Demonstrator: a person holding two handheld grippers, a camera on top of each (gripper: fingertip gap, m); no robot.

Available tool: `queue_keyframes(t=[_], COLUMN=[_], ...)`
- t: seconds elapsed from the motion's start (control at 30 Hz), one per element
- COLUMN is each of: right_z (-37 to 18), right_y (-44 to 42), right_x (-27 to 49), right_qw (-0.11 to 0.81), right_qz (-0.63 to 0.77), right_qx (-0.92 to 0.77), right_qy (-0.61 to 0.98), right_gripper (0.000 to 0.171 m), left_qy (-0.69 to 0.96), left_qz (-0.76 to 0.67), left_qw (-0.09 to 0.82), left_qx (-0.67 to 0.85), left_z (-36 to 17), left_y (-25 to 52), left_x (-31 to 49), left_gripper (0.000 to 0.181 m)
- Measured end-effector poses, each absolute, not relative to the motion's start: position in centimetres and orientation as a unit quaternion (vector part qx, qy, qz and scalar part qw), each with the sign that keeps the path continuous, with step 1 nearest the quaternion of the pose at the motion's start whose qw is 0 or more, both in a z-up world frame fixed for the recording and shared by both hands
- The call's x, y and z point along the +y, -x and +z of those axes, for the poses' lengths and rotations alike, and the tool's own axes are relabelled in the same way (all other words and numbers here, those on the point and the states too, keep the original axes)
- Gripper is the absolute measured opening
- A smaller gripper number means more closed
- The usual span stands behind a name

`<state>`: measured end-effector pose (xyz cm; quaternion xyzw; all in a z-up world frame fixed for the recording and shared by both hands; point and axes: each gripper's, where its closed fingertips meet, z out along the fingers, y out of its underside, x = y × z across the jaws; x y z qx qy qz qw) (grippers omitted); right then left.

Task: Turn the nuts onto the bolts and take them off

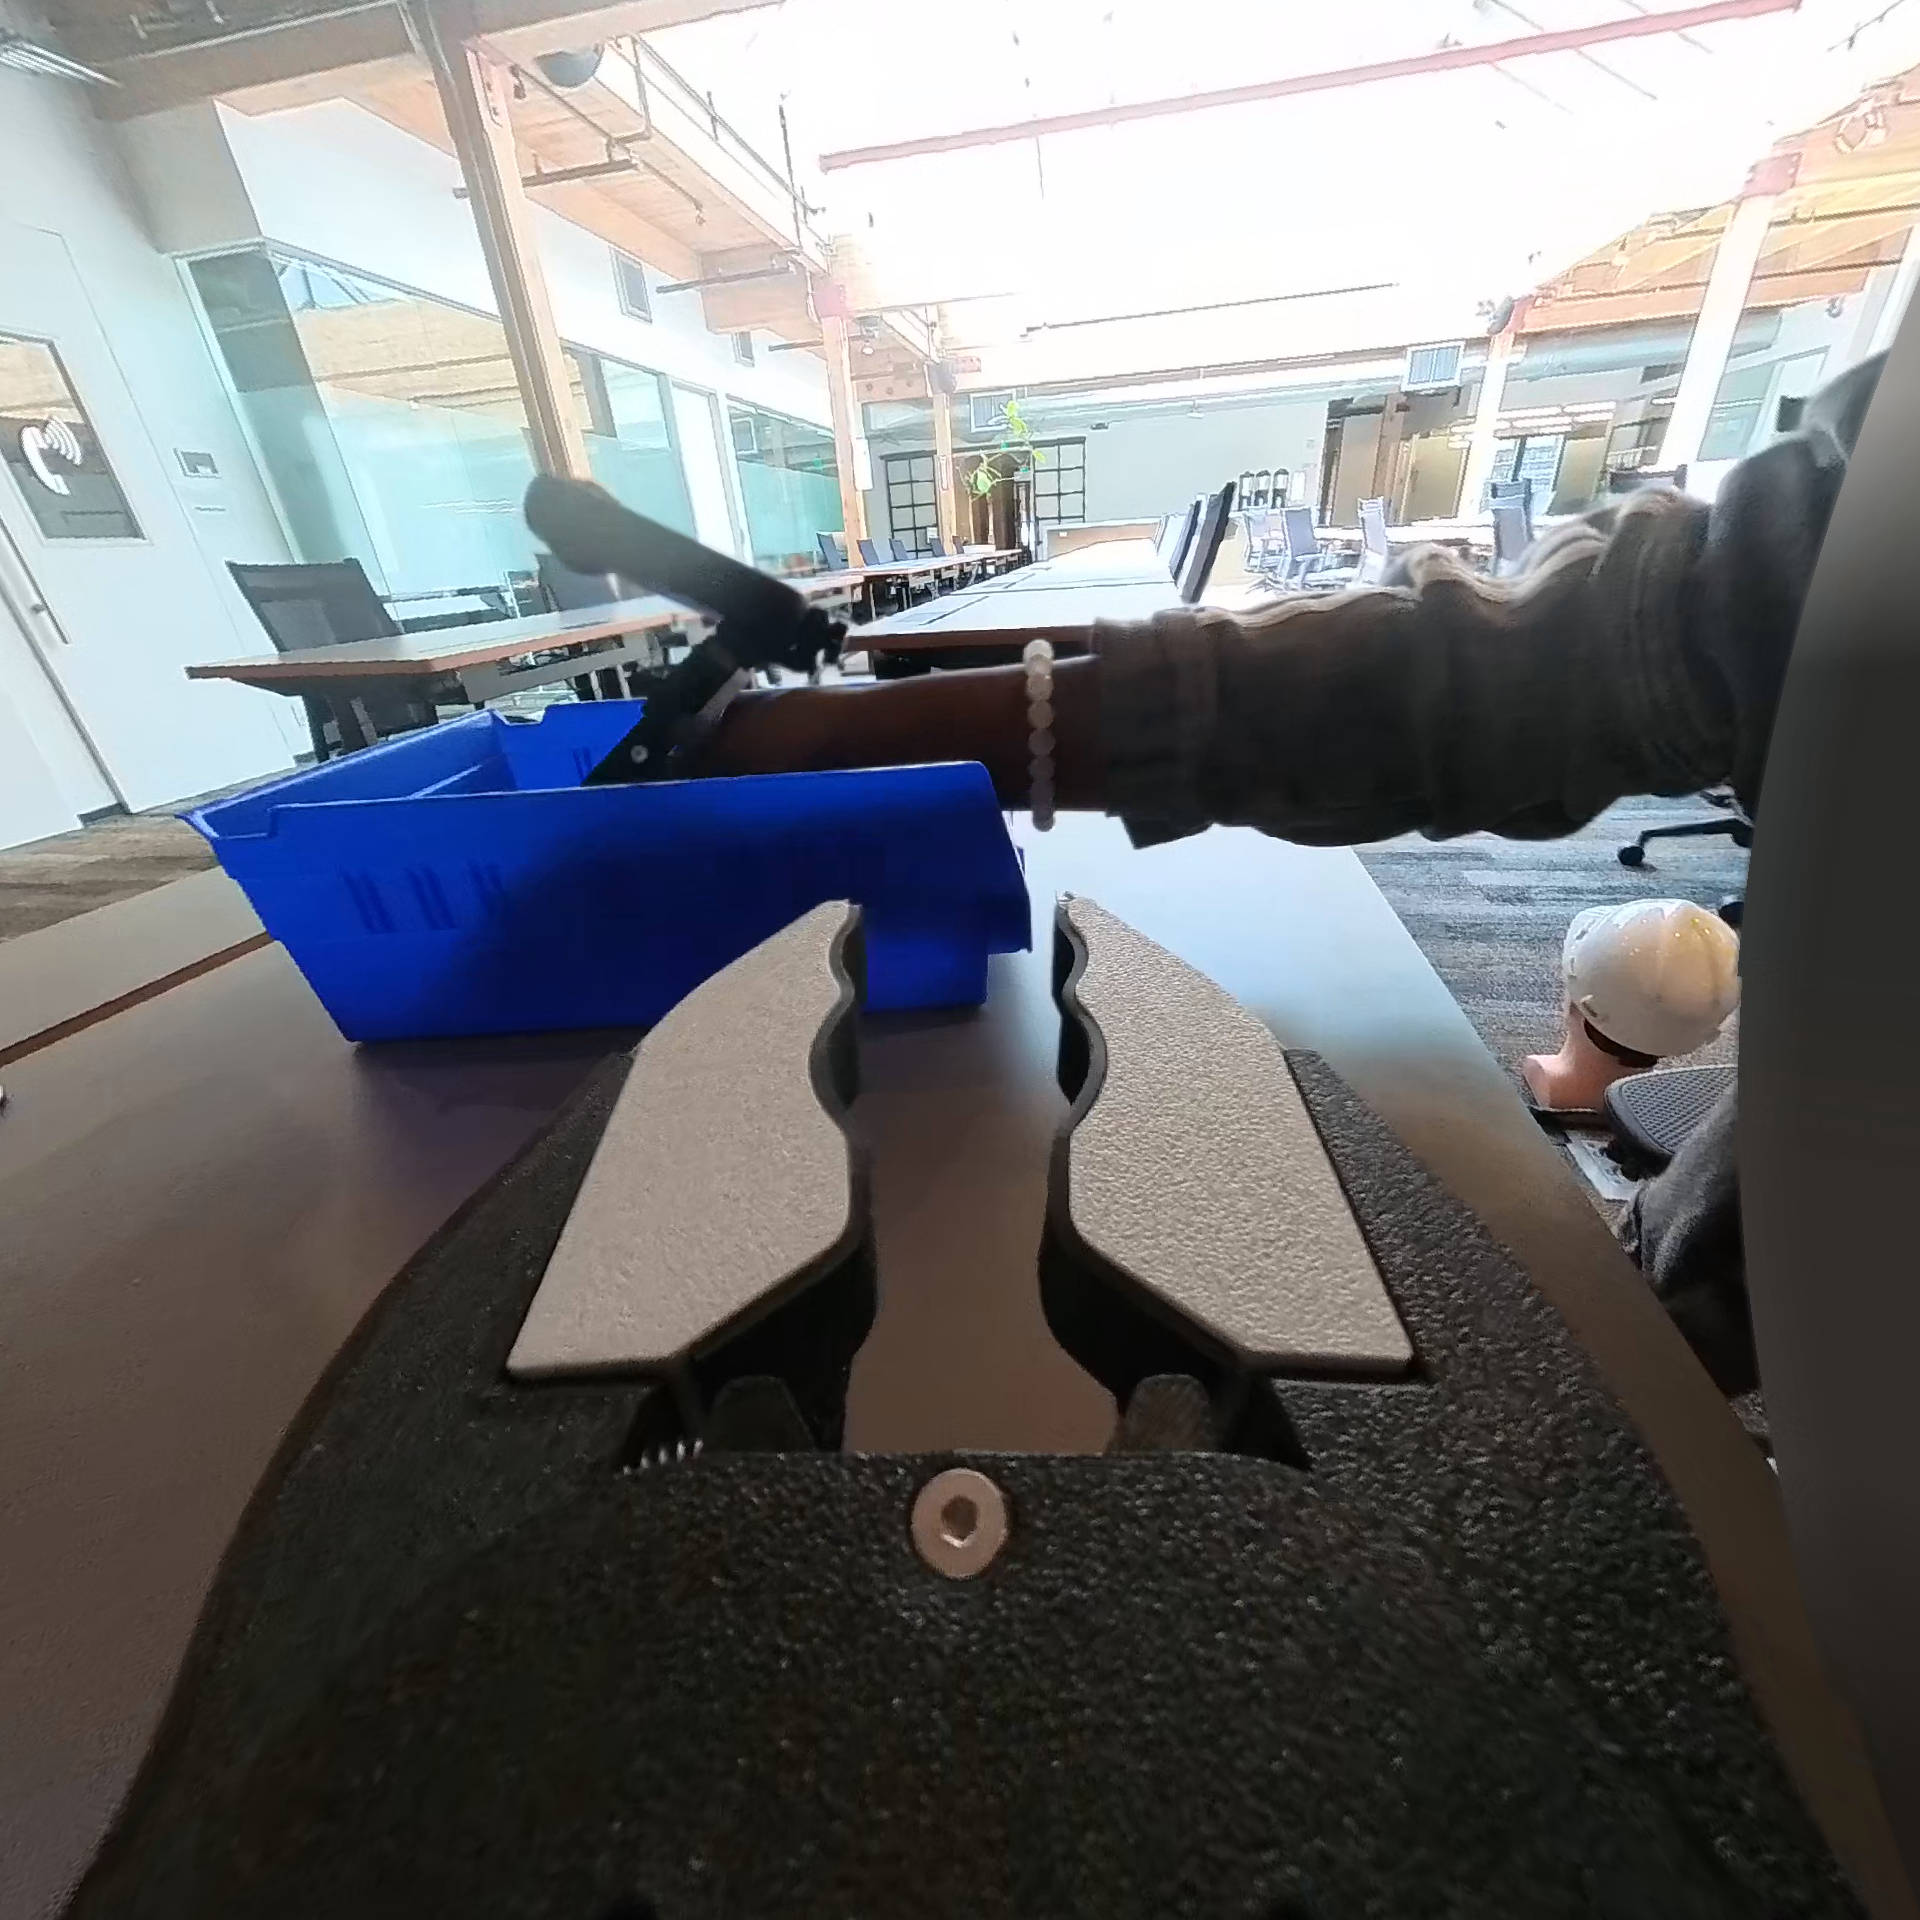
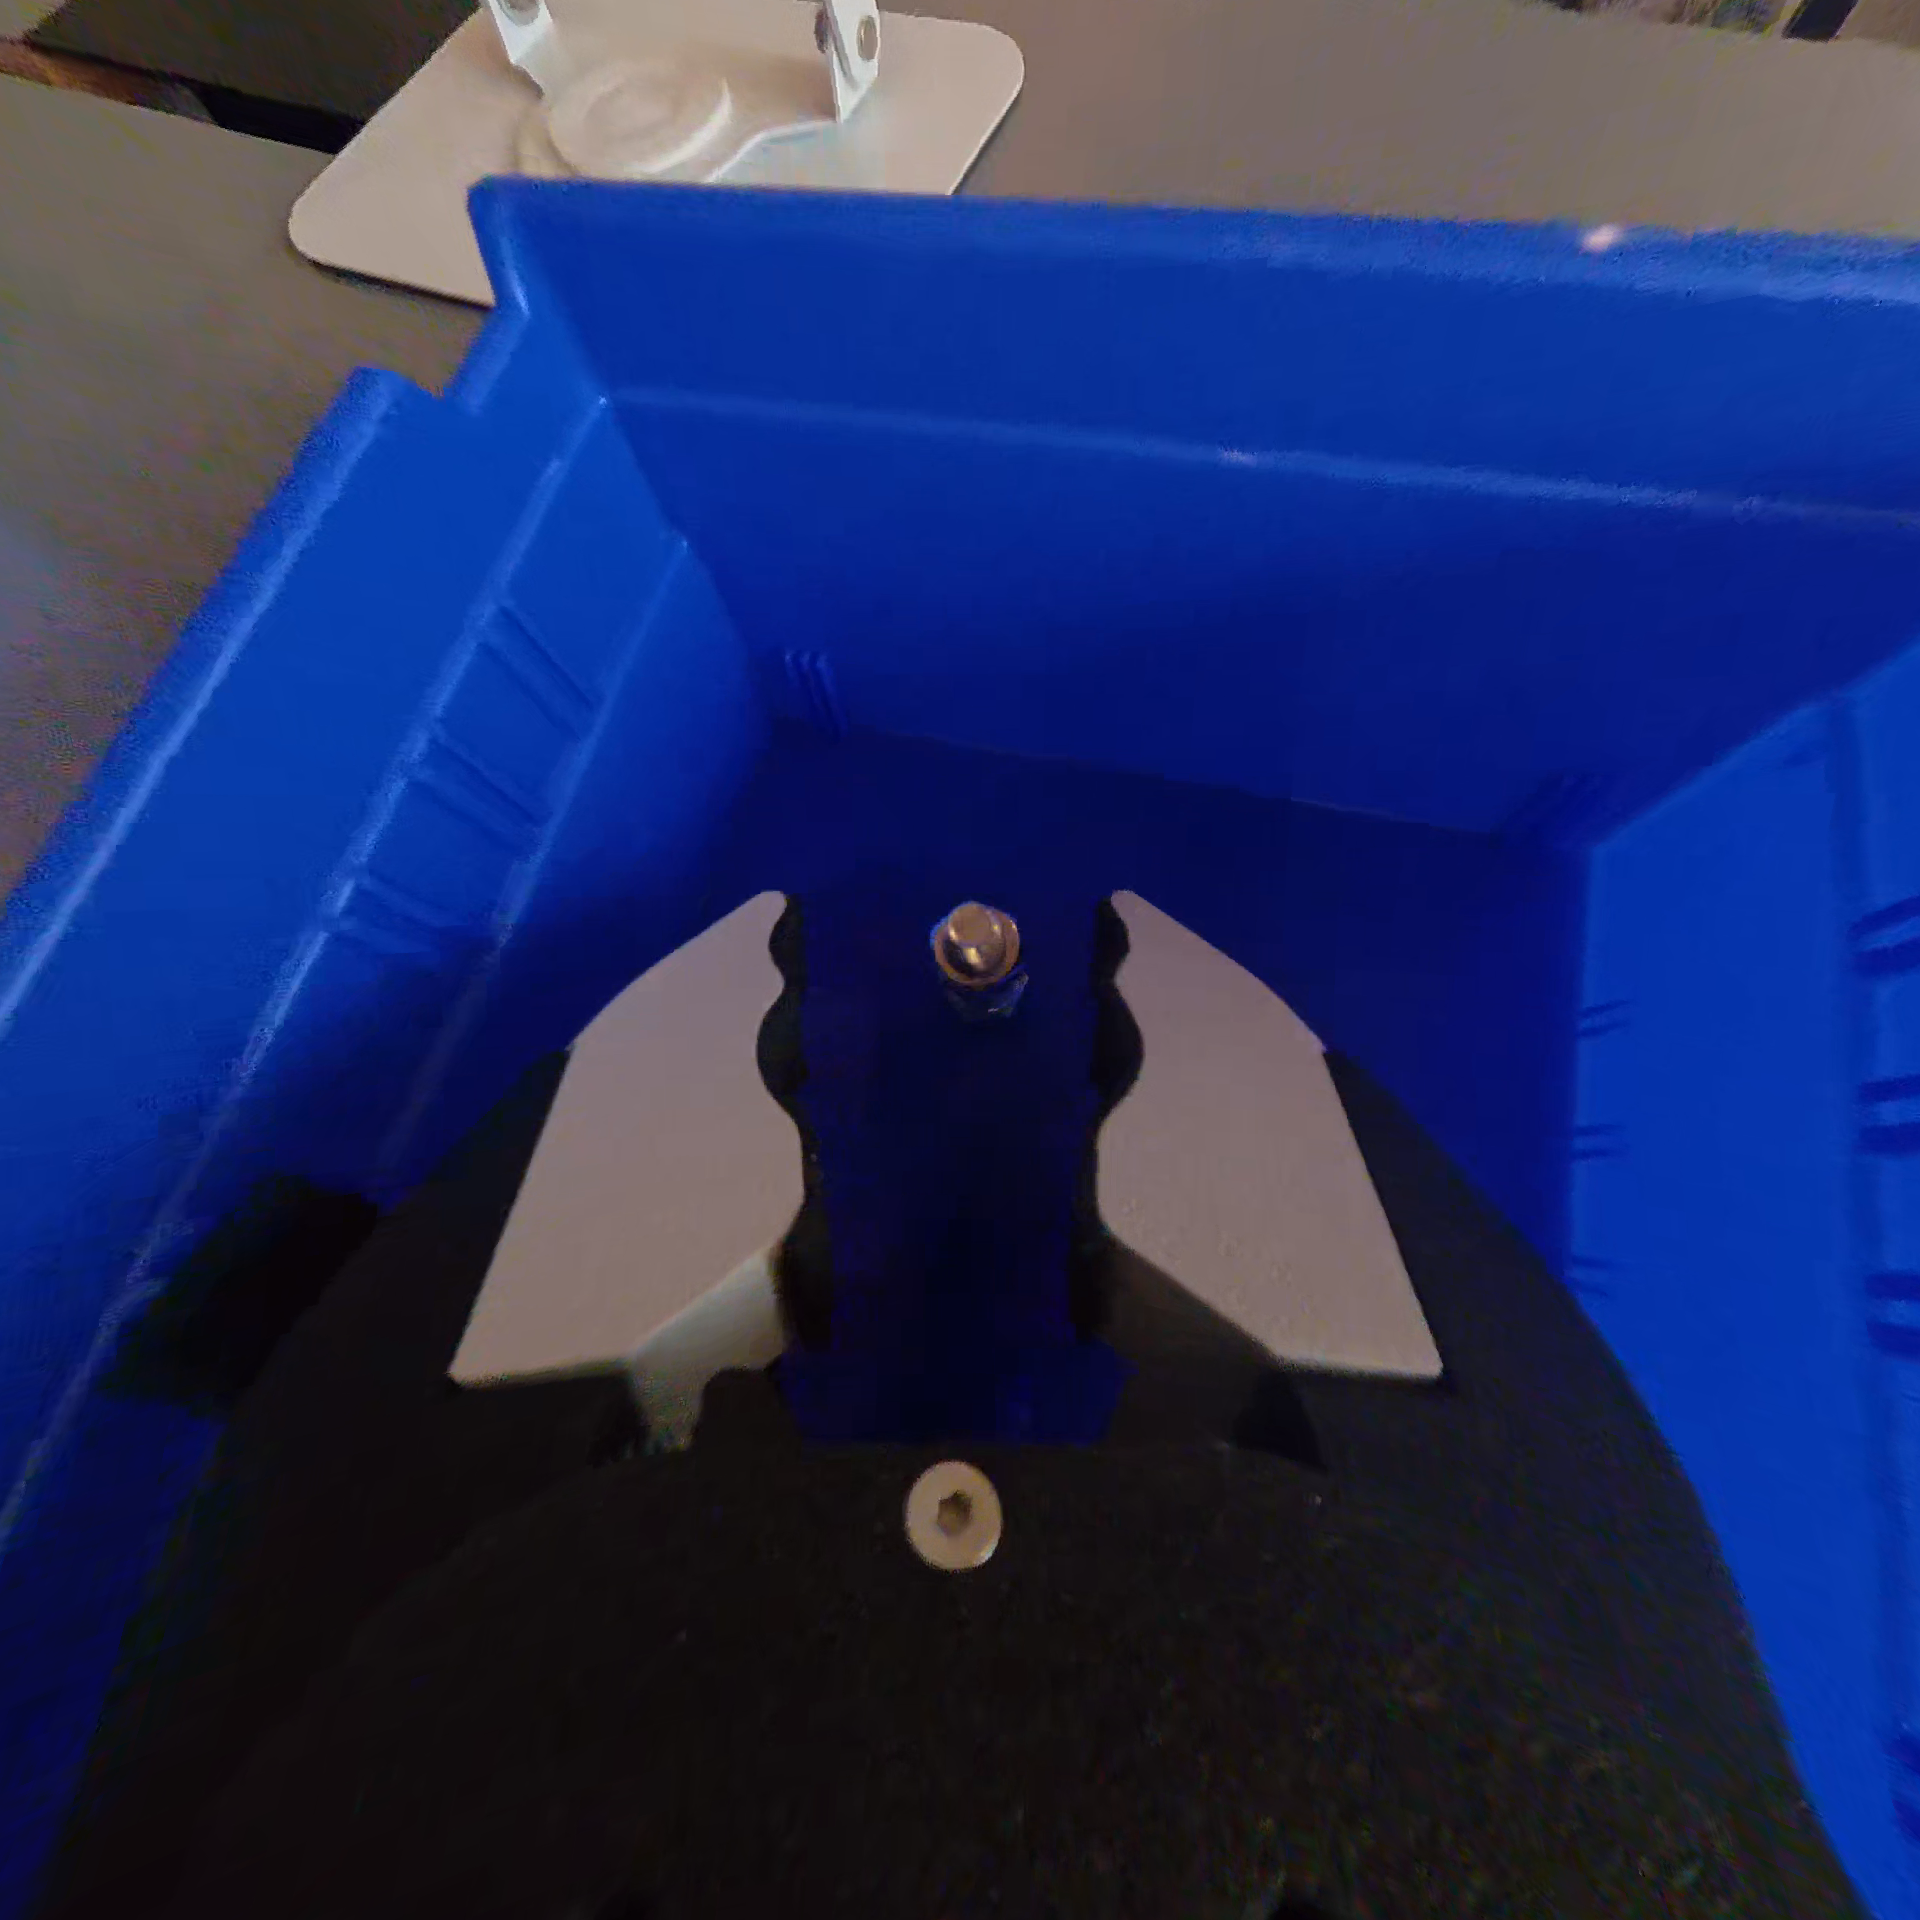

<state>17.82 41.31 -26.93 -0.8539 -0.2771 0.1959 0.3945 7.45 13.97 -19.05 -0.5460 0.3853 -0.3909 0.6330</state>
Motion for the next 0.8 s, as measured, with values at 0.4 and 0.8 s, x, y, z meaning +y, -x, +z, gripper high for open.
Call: queue_keyframes(t=[0.4, 0.8], right_z=[-17.2, -14.8], right_y=[-19.9, -21.1], right_x=[36.8, 29.8], right_qw=[0.516, 0.548], right_qz=[0.174, 0.155], right_qx=[-0.279, -0.274], right_qy=[0.791, 0.775], right_gripper=[0.132, 0.126], left_qy=[0.549, 0.631], left_qz=[-0.335, -0.233], left_qw=[0.670, 0.702], left_qx=[0.370, 0.233], left_z=[-16.1, -9.6], left_y=[-6.2, 4.2], left_x=[14.1, 12.5], left_gripper=[0.036, 0.033])
